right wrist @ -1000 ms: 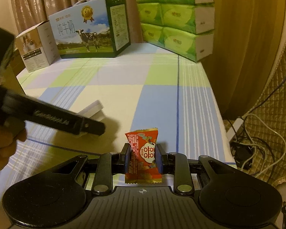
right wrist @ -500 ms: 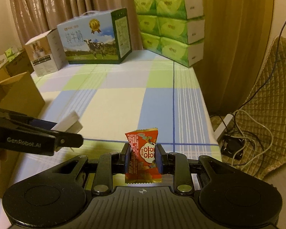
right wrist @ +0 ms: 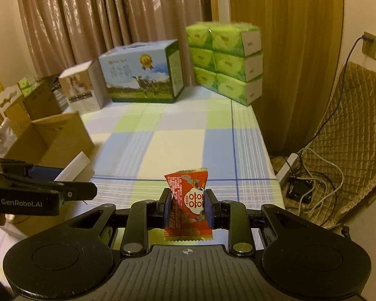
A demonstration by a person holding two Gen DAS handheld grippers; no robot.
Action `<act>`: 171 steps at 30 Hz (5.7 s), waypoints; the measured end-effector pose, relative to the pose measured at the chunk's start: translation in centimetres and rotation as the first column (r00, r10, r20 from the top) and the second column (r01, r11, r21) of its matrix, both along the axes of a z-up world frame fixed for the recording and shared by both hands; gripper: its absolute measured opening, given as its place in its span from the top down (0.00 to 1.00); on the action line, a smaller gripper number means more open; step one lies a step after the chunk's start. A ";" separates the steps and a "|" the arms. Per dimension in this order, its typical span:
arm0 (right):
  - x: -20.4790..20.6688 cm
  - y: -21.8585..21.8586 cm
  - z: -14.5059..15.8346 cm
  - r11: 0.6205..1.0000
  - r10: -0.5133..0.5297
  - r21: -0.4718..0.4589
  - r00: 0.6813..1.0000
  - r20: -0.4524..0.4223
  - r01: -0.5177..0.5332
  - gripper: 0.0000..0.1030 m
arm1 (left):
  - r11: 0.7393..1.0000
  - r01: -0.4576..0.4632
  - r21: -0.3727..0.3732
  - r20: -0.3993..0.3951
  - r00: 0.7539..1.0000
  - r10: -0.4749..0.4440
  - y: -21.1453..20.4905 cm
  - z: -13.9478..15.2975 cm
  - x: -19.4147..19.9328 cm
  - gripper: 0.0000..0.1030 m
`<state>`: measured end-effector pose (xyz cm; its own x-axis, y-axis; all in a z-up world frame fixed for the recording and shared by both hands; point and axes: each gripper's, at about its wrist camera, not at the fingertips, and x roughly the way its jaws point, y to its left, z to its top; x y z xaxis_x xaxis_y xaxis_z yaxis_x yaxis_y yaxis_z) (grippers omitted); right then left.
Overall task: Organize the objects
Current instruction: 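Lift the plug with the left gripper while the right carries the candy toward the box, then lower the plug and candy into the cardboard box with both grippers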
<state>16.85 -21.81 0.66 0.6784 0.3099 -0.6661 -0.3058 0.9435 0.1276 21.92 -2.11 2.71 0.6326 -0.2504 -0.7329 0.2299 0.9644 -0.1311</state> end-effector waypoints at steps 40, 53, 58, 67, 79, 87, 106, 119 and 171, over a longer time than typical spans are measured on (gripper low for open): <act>-16.1 8.9 1.8 0.983 0.178 0.033 0.984 0.026 -0.178 0.76 | 0.989 -0.136 0.055 0.084 0.988 0.131 10.0 3.1 -19.8 0.39; -16.0 12.9 1.7 0.964 0.263 0.026 0.965 0.021 -0.263 0.76 | 0.964 -0.244 0.103 0.089 0.968 0.236 15.1 3.3 -21.2 0.39; -16.1 14.9 1.5 0.953 0.303 0.021 0.953 0.021 -0.303 0.76 | 0.955 -0.273 0.115 0.095 0.960 0.263 16.6 3.5 -21.7 0.39; -16.0 18.3 1.3 0.933 0.360 0.006 0.933 0.019 -0.360 0.76 | 0.942 -0.317 0.112 0.093 0.947 0.308 19.3 3.5 -22.4 0.39; -15.6 21.9 0.6 0.907 0.421 -0.005 0.907 0.014 -0.421 0.76 | 0.924 -0.360 0.130 0.086 0.932 0.351 22.3 3.2 -22.7 0.39; -14.7 23.6 0.4 0.898 0.441 -0.007 0.898 0.014 -0.440 0.76 | 0.916 -0.378 0.132 0.075 0.925 0.371 23.5 2.9 -22.1 0.39; -12.8 25.2 0.1 0.896 0.444 -0.007 0.896 0.012 -0.444 0.76 | 0.920 -0.367 0.140 0.071 0.930 0.360 23.8 2.7 -20.3 0.39; -10.9 26.5 0.5 0.898 0.440 -0.018 0.898 0.012 -0.440 0.76 | 0.923 -0.354 0.151 0.084 0.935 0.345 24.7 3.0 -17.8 0.39; 0.2 31.3 -1.7 0.916 0.400 -0.007 0.914 -0.071 -0.401 0.76 | 0.947 -0.236 0.219 -0.005 0.970 0.243 27.7 0.3 -4.3 0.39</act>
